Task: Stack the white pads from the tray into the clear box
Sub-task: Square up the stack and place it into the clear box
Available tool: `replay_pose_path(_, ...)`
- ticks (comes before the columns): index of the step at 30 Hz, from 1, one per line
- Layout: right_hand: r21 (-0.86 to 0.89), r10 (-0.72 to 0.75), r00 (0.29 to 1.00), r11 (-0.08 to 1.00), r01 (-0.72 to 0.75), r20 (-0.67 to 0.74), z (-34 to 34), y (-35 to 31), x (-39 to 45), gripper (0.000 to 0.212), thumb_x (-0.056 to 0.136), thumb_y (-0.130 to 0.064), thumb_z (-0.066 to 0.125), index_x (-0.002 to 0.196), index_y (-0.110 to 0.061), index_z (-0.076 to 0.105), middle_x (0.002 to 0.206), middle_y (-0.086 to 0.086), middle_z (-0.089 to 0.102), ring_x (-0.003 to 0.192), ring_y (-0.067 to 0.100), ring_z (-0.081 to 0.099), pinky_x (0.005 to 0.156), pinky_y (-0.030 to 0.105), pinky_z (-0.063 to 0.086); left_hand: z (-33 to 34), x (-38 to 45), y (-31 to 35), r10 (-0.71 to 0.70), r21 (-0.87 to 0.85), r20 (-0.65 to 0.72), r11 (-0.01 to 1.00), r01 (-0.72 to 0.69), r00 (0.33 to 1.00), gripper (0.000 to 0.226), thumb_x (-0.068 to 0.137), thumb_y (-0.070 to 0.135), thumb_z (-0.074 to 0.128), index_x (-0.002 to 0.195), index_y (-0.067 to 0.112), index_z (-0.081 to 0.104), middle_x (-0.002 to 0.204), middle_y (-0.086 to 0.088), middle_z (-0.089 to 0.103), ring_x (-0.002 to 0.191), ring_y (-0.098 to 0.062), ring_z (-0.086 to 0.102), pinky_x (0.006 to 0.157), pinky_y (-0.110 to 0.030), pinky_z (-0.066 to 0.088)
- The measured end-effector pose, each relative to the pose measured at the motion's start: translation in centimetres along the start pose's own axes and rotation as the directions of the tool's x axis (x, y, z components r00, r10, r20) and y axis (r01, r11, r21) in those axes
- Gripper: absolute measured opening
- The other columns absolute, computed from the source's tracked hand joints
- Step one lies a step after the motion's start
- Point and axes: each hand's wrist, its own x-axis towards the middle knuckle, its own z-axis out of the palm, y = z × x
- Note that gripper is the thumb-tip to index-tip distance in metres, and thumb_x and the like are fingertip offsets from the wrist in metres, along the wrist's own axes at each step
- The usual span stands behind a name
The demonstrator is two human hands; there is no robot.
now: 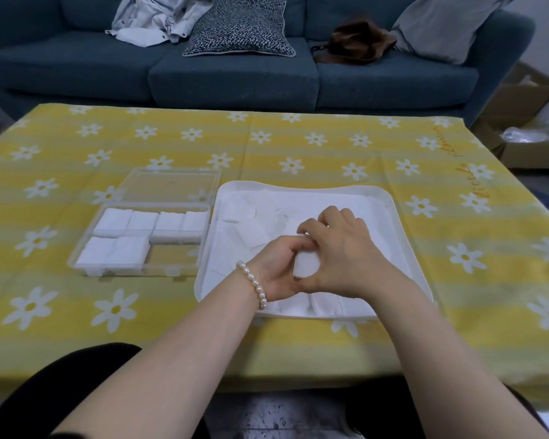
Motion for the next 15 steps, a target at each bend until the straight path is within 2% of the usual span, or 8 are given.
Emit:
replay_pose_path(2, 0.02, -0.002, 1.0, 1.0, 0.002, -0.006, 0.1, 0.0, 0.1, 0.061, 0.058, -0.051, 0.072, 0.111, -0.028, 0.053, 0.099, -0.003, 0.034, 0.093, 0.018, 0.031, 0.078, 0.028, 0.023, 0.0, 0.0, -0.1, 0.0, -0.009, 0.012, 1.0, 0.0, 1.0, 0.028, 0.093, 0.007, 0.034, 0.084, 0.013, 0.06, 0.066, 0.0, 0.065, 0.06, -0.013, 0.065, 0.052, -0.021, 0.05)
replay_pose_path(5, 0.026, 0.013, 1.0, 1.0, -0.013, 0.001, 0.1, 0.1, 0.2, 0.057, 0.06, -0.049, 0.071, 0.109, -0.028, 0.053, 0.099, -0.004, 0.033, 0.093, 0.017, 0.03, 0.078, 0.028, 0.022, 0.2, 0.0, 0.0, 0.008, -0.012, 0.051, 1.0, -0.007, 0.999, 0.029, 0.093, 0.004, 0.034, 0.089, 0.013, 0.061, 0.07, -0.001, 0.067, 0.064, -0.014, 0.067, 0.055, -0.024, 0.053)
replay_pose_path(9, 0.057, 0.021, 0.999, 0.998, -0.023, 0.034, 0.1, 0.3, 0.2, 0.069, 0.06, -0.052, 0.073, 0.121, -0.031, 0.049, 0.102, -0.005, 0.033, 0.099, 0.017, 0.031, 0.085, 0.027, 0.026, 0.3, -0.1, 0.0, 0.023, 0.014, 0.031, 1.0, -0.023, 0.999, 0.029, 0.092, 0.0, 0.037, 0.092, 0.012, 0.064, 0.076, -0.002, 0.068, 0.071, -0.015, 0.068, 0.06, -0.026, 0.055)
replay_pose_path(10, 0.11, 0.032, 0.997, 0.993, -0.039, 0.067, -0.1, 0.5, 0.2, 0.077, 0.059, -0.053, 0.075, 0.127, -0.033, 0.045, 0.103, -0.006, 0.033, 0.103, 0.016, 0.033, 0.09, 0.027, 0.027, 0.2, -0.1, 0.1, 0.009, 0.001, 0.028, 1.0, -0.009, 1.0, 0.028, 0.092, 0.001, 0.037, 0.094, 0.011, 0.064, 0.079, -0.004, 0.067, 0.072, -0.016, 0.068, 0.061, -0.027, 0.055)
replay_pose_path(12, 0.327, 0.069, 0.986, 0.938, -0.115, 0.151, -0.9, 1.1, 0.2, 0.087, 0.057, -0.051, 0.079, 0.133, -0.036, 0.04, 0.103, -0.007, 0.036, 0.111, 0.016, 0.036, 0.098, 0.031, 0.032, 0.0, -0.1, 0.2, -0.025, -0.038, 0.022, 0.999, 0.026, 0.999, 0.025, 0.094, 0.004, 0.037, 0.1, 0.009, 0.06, 0.081, -0.008, 0.064, 0.067, -0.018, 0.065, 0.059, -0.028, 0.055)
replay_pose_path(15, 0.661, 0.146, 0.974, 0.717, -0.223, 0.171, -2.4, 2.5, 0.0, 0.069, 0.063, -0.036, 0.063, 0.129, -0.033, 0.044, 0.101, -0.01, 0.043, 0.108, 0.012, 0.045, 0.092, 0.03, 0.039, -0.3, 0.0, 0.3, -0.037, -0.085, -0.032, 0.996, 0.034, 0.999, 0.019, 0.092, 0.004, 0.037, 0.097, 0.009, 0.056, 0.07, -0.006, 0.055, 0.053, -0.015, 0.054, 0.053, -0.023, 0.05)
